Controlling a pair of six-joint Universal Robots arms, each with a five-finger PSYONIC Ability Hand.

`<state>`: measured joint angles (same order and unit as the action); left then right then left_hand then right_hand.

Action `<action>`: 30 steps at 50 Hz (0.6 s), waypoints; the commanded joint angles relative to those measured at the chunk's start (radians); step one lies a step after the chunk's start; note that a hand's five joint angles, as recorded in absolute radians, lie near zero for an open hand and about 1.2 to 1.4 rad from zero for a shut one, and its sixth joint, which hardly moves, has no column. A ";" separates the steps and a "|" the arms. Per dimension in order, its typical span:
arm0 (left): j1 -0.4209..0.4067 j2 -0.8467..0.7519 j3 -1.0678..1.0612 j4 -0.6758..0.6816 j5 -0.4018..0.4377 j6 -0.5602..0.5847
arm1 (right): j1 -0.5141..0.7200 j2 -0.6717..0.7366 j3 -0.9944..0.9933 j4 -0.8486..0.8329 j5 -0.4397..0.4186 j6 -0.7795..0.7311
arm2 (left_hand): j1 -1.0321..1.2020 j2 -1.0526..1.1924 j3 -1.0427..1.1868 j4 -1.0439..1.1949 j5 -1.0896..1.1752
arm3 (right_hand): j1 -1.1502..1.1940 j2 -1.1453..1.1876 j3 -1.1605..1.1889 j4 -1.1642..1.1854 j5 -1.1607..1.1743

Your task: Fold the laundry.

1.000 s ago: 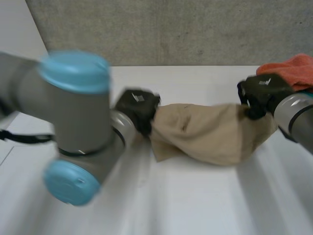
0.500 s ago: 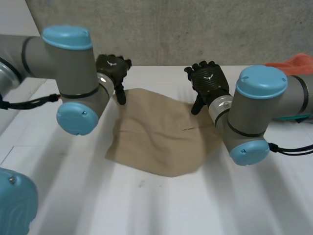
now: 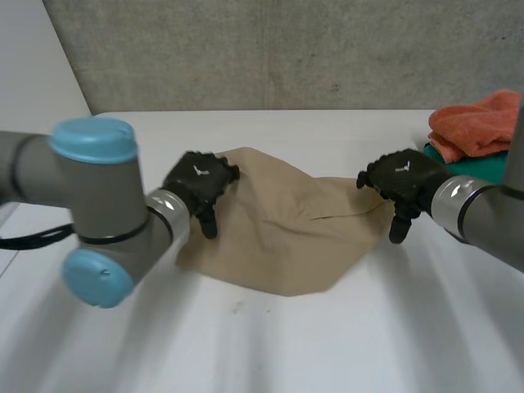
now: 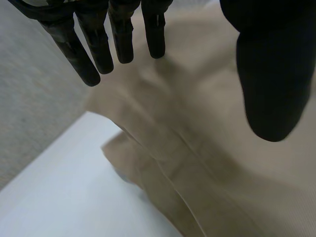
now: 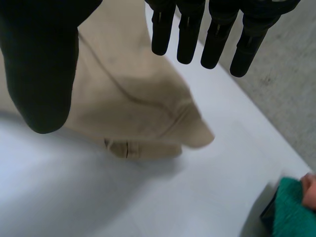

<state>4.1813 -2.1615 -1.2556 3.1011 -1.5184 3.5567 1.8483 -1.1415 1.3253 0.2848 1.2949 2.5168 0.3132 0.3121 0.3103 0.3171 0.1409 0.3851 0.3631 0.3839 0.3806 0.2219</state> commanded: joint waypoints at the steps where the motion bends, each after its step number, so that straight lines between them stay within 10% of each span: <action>1: -0.027 -0.202 0.195 -0.047 -0.060 0.048 | -0.004 0.149 0.002 -0.188 0.009 -0.039 | 0.109 0.110 0.112 0.105 0.106 | 0.077 0.099 0.078 0.082 0.066; 7: -0.040 -0.265 0.307 -0.070 -0.100 0.047 | -0.003 0.212 -0.018 -0.341 0.015 -0.078 | 1.052 1.053 1.055 1.048 1.050 | 0.798 0.820 0.799 0.802 0.786; 19: 0.028 -0.325 0.833 0.031 -0.134 0.166 | 0.051 0.310 -0.403 -0.815 0.131 0.076 | 1.083 1.084 1.086 1.079 1.081 | 1.011 1.033 1.012 1.016 1.000; 30: 0.085 -0.187 1.069 0.205 -0.134 -0.007 | 0.091 0.353 -0.830 -0.880 0.207 0.154 | 1.083 1.084 1.086 1.079 1.081 | 1.011 1.033 1.012 1.016 1.000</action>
<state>4.2579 -2.4095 -0.1849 3.2776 -1.6856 3.6150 1.9239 -0.7961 0.6332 -0.6524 1.5160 2.6209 1.1309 1.1950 1.1854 1.1923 0.9871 1.1137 1.1764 1.1878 1.1939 1.0141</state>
